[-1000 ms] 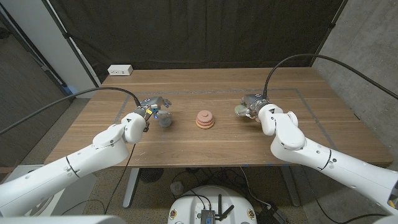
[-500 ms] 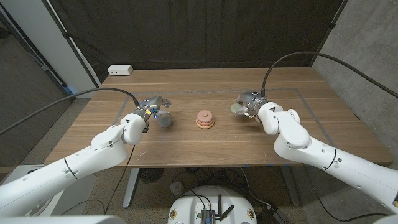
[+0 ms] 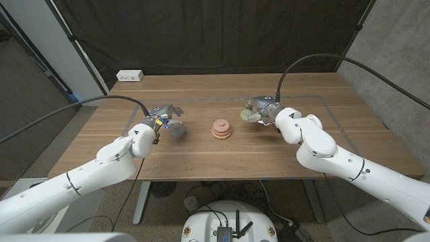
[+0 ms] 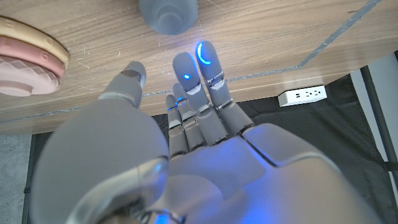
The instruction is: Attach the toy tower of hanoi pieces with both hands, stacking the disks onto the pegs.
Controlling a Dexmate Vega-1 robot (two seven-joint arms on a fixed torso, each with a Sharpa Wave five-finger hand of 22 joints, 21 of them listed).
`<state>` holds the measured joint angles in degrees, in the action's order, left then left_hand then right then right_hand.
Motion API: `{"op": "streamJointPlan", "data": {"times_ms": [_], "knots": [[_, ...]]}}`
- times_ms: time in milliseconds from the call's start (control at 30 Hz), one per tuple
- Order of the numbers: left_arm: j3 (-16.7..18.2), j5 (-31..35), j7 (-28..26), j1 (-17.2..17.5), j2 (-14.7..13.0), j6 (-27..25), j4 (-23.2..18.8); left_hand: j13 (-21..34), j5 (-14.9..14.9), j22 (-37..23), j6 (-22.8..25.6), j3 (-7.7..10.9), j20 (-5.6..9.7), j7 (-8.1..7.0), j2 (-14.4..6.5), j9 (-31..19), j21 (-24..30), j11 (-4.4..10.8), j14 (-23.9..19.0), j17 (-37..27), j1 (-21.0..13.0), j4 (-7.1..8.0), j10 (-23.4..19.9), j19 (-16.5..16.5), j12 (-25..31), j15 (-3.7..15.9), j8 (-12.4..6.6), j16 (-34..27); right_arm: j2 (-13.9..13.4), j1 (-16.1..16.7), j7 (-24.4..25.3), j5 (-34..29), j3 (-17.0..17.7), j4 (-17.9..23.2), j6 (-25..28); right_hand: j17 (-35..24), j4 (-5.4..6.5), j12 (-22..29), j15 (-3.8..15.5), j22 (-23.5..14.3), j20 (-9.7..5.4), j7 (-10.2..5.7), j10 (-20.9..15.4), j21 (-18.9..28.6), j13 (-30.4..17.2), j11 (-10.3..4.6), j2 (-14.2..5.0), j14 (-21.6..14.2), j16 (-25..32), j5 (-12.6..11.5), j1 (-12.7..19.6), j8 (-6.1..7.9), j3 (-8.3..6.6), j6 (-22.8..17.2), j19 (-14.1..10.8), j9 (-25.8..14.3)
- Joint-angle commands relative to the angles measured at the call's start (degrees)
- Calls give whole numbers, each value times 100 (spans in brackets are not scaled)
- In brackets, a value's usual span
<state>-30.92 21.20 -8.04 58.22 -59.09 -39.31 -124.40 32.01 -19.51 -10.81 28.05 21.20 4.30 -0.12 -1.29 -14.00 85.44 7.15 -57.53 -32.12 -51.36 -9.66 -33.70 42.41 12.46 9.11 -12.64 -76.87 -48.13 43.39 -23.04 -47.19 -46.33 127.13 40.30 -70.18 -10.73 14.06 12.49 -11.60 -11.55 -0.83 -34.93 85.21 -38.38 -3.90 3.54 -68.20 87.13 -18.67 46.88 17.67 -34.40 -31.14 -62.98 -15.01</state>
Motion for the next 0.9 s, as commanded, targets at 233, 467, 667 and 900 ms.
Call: {"op": "streamJointPlan", "data": {"times_ms": [233, 467, 667, 900], "knots": [[110, -101, -207, 150, -10, 68, 20, 15, 0, -14, 72, 47, 754, -12, 5, -14, 36, 34, -56, -10, -73, 12, -31, 69, -16, 349, 2, -7, 223, -197, -201, -80, 95, -128, -966, -26, 94, 19, 0, -26, -120, -173, -392, 29, -36, -338, -567, -68, 70, -36, 624, 45, -130, -235, -61, -39], [125, -89, -316, 191, 10, 82, 38, 17, 5, -14, 102, 53, 753, -8, 11, -16, 47, 38, -61, -6, -76, 12, -76, 77, -4, 348, -6, -8, 349, -248, -282, -130, 111, -198, -1158, -30, 97, 10, -1, -30, -119, -189, -402, 34, -47, -344, -569, -81, 82, -40, 637, 49, -128, -244, -64, -43], [125, -95, -285, 184, -12, 65, 26, 23, 8, -12, 144, 63, 754, -18, 14, -20, 52, 44, -66, -5, -85, 10, -114, 76, 6, 349, -19, -11, 479, -327, -326, -167, 72, -298, -1373, -32, 102, -1, -1, -35, -119, -184, -416, 39, -52, -345, -571, -89, 89, -44, 647, 49, -126, -246, -69, -44], [120, -108, -256, 161, -24, 67, 53, 24, 11, -10, 146, 74, 754, -19, 17, -23, 55, 43, -71, -5, -87, 12, -113, 74, -5, 349, -16, -14, 650, -437, -378, -209, 19, -455, -1554, -32, 105, -9, -2, -35, -119, -189, -423, 40, -65, -349, -575, -94, 93, -48, 656, 51, -125, -256, -66, -45]]}}
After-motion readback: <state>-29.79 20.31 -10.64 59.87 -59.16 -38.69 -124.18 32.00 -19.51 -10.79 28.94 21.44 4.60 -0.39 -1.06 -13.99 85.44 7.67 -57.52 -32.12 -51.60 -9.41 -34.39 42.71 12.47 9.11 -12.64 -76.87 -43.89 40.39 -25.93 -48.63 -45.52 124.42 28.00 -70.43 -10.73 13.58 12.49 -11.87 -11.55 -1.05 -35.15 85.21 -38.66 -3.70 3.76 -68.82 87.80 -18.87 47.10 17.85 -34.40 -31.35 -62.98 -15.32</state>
